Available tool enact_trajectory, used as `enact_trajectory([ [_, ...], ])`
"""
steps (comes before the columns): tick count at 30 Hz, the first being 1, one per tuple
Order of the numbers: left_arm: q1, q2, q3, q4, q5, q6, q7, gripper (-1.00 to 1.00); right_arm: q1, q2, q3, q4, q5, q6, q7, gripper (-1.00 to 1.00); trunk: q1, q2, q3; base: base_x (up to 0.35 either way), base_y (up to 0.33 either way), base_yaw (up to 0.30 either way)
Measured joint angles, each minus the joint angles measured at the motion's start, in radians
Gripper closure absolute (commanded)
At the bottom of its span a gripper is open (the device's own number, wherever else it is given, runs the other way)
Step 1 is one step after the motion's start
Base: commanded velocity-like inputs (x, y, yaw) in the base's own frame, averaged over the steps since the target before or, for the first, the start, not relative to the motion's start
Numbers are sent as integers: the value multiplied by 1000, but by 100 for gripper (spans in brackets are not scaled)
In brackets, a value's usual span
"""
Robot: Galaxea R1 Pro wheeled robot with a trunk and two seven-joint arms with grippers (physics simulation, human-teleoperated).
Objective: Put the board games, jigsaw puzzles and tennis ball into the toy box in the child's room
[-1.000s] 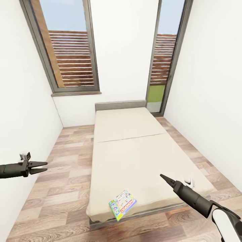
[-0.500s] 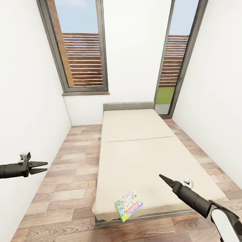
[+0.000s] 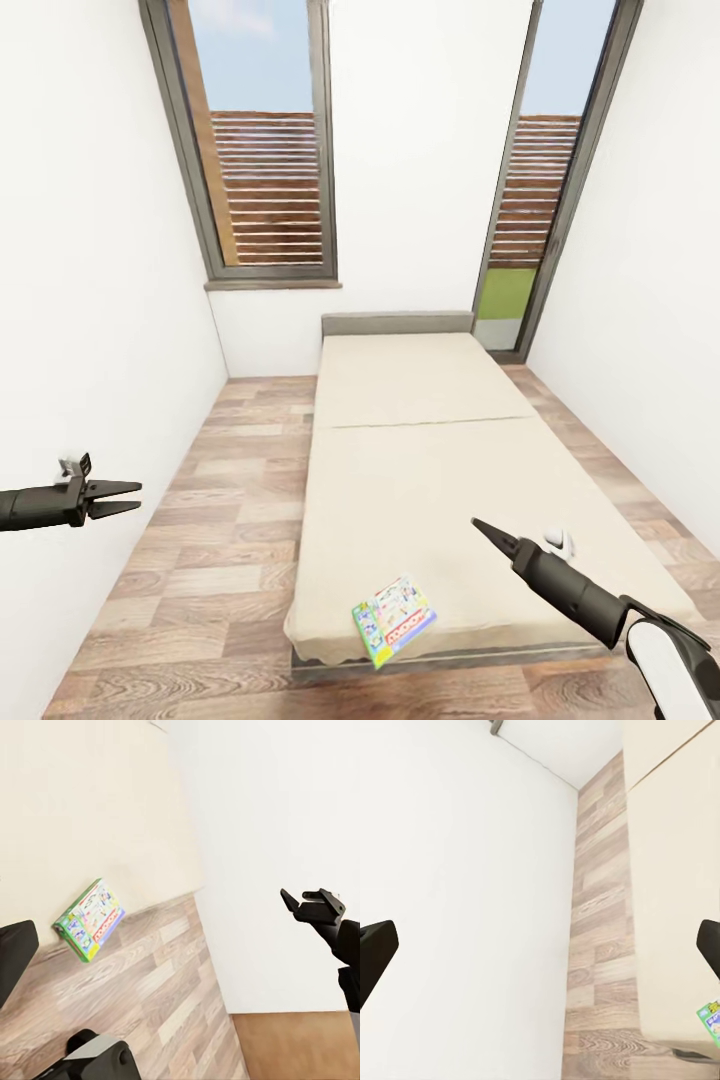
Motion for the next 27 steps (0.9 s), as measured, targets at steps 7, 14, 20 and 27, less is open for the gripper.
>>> enact_trajectory([
  [7,0,0,0,0,0,0,0,-100,0,0,1,0,0,-3,1,-100,0,0,11,0,0,56],
  [14,0,0,0,1,1,0,0,-100,0,0,2,0,0,-25,2,-100,0,0,23,0,0,11],
  [20,0,0,0,0,1,0,0,-100,0,0,2,1,0,-34,1,-100,0,0,30,0,-72,2],
  [27,0,-10,0,0,0,0,0,-100,0,0,2,2,-1,-36,1,-100,0,0,31,0,-181,0],
])
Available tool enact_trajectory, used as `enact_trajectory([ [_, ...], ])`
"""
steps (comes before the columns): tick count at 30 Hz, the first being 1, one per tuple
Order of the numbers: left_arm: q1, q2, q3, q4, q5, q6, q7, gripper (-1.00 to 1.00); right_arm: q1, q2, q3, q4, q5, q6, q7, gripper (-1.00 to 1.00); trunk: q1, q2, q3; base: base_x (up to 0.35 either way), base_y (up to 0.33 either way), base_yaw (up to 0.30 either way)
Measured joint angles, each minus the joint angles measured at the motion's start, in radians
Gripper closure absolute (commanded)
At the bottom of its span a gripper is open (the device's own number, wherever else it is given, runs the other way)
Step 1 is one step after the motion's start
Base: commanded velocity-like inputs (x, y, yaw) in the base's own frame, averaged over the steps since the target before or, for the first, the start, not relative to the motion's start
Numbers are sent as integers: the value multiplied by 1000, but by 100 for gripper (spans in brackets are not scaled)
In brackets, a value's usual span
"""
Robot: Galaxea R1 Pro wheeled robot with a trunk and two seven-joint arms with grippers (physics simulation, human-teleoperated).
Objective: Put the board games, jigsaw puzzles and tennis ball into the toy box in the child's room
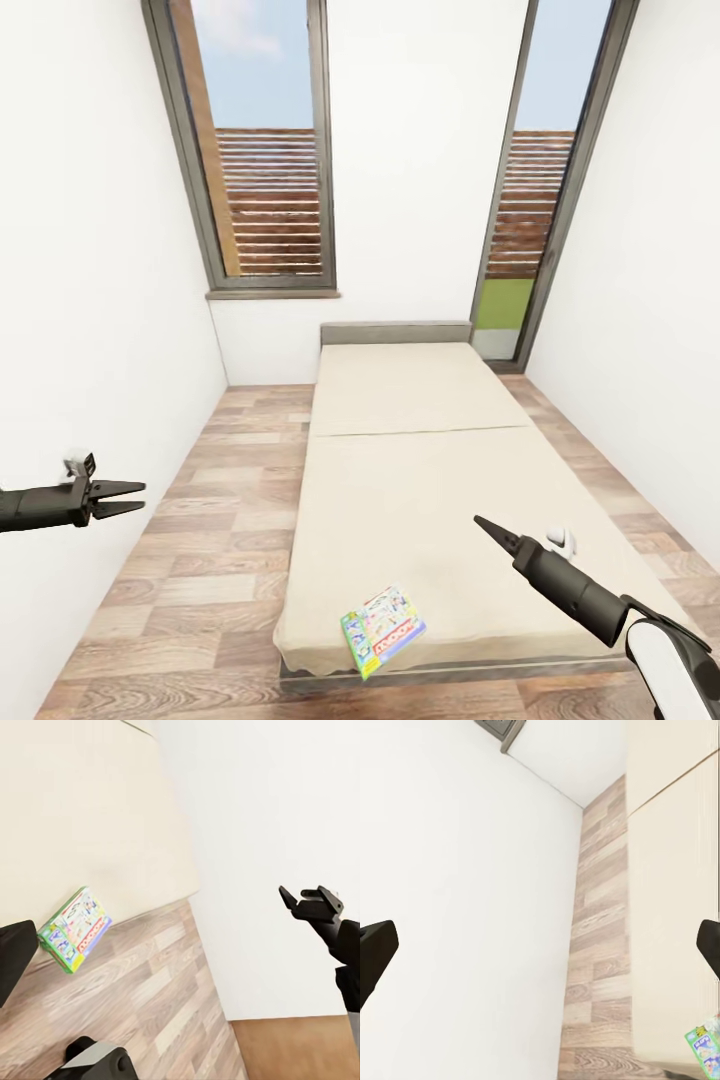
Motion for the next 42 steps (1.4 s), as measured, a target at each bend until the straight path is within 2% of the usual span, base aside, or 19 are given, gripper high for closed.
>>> enact_trajectory([
  [28,-1,-7,0,0,0,0,0,-100,0,0,1,-1,0,-1,0,-100,0,0,4,0,-13,11],
  [36,0,-7,0,0,0,0,0,-100,0,0,33,-2,1,-3,-1,-100,0,0,15,0,-141,81],
  [42,0,-7,0,0,0,0,0,-100,0,0,43,-1,2,-4,-2,-100,0,0,24,0,-101,102],
])
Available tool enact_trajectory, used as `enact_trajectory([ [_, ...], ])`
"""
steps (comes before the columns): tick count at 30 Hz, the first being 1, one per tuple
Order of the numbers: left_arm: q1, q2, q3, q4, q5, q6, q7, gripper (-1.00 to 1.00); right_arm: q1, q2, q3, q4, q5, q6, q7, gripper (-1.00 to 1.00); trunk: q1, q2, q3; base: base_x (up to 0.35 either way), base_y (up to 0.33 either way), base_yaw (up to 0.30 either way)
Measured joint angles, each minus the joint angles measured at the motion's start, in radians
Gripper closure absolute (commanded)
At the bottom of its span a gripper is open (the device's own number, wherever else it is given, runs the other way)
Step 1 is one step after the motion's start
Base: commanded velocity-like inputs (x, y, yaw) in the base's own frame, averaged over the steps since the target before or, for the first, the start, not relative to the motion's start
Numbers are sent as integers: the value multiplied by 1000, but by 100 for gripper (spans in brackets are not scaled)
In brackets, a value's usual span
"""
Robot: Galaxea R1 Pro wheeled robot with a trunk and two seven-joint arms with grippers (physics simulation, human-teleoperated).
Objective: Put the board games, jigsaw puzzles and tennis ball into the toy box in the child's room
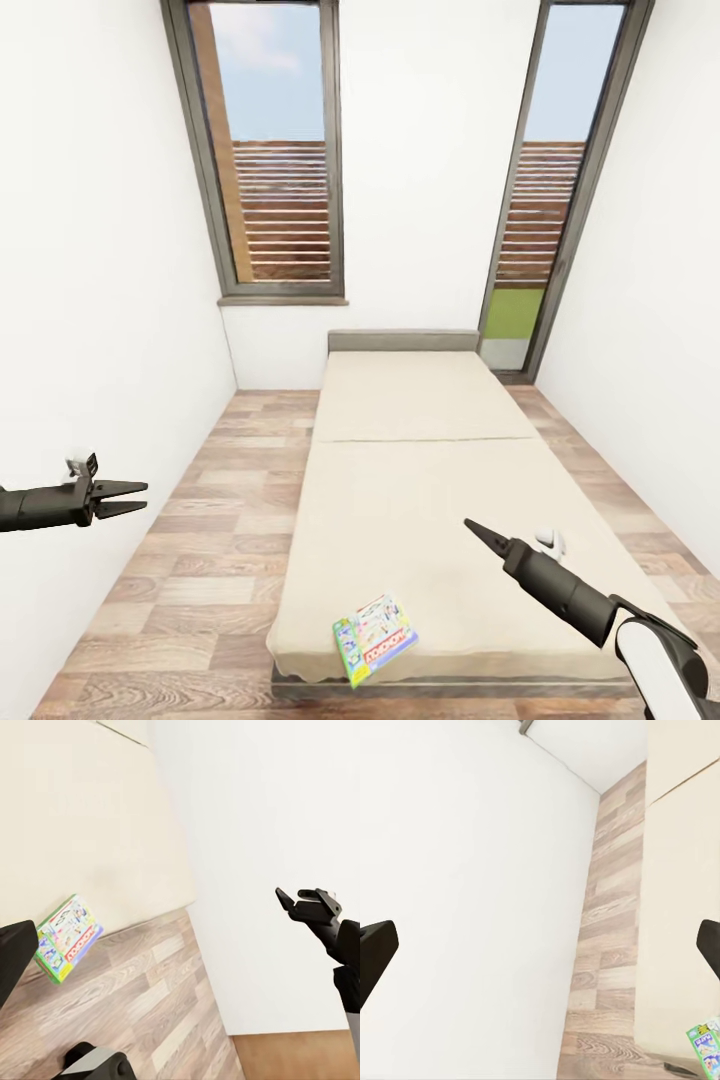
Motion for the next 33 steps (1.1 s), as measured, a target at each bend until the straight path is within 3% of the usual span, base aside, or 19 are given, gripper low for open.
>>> enact_trajectory([
  [33,0,0,-2,0,0,0,0,-100,0,0,3,3,0,0,0,-100,0,0,6,-16,0,24],
])
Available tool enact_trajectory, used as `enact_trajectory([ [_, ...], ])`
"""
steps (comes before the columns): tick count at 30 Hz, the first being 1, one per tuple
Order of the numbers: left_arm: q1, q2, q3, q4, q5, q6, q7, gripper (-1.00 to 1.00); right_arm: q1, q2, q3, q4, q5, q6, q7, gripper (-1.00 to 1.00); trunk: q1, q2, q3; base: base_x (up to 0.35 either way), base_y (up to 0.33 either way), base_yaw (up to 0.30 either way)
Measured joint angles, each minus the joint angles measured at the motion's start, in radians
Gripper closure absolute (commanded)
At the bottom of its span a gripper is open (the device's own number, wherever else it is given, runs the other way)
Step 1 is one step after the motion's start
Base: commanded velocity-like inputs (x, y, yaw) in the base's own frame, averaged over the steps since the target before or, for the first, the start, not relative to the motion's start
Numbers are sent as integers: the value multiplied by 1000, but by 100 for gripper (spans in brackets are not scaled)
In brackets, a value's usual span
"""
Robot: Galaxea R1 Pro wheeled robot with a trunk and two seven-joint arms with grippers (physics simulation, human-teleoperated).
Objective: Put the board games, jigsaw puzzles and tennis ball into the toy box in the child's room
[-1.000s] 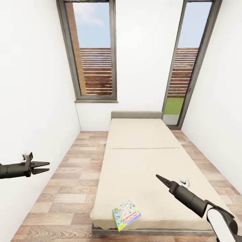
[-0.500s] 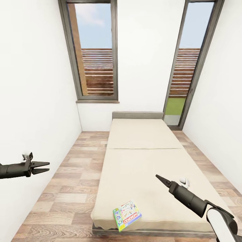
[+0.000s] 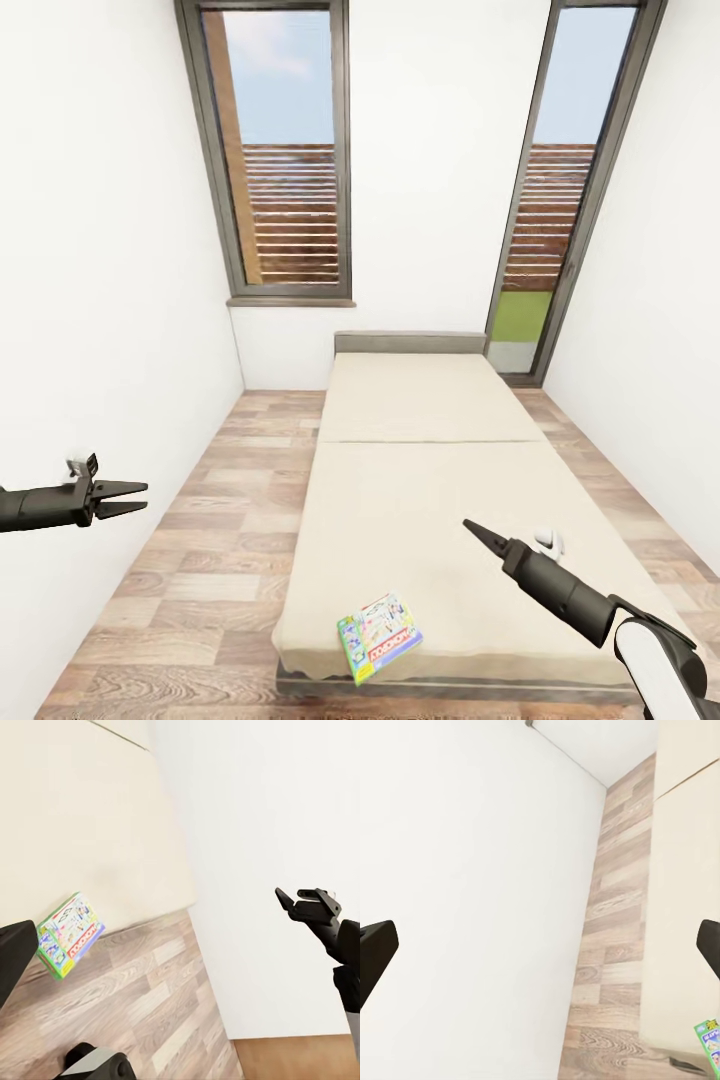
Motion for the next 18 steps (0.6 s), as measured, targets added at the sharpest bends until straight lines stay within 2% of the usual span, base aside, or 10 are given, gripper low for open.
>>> enact_trajectory([
  [11,0,0,0,0,1,0,0,-100,-1,1,0,4,-2,-1,-2,-100,0,0,0,-66,33,0],
  [18,0,0,0,0,1,0,0,-100,-1,2,-2,31,-11,3,-36,-100,0,0,0,-8,4,0],
])
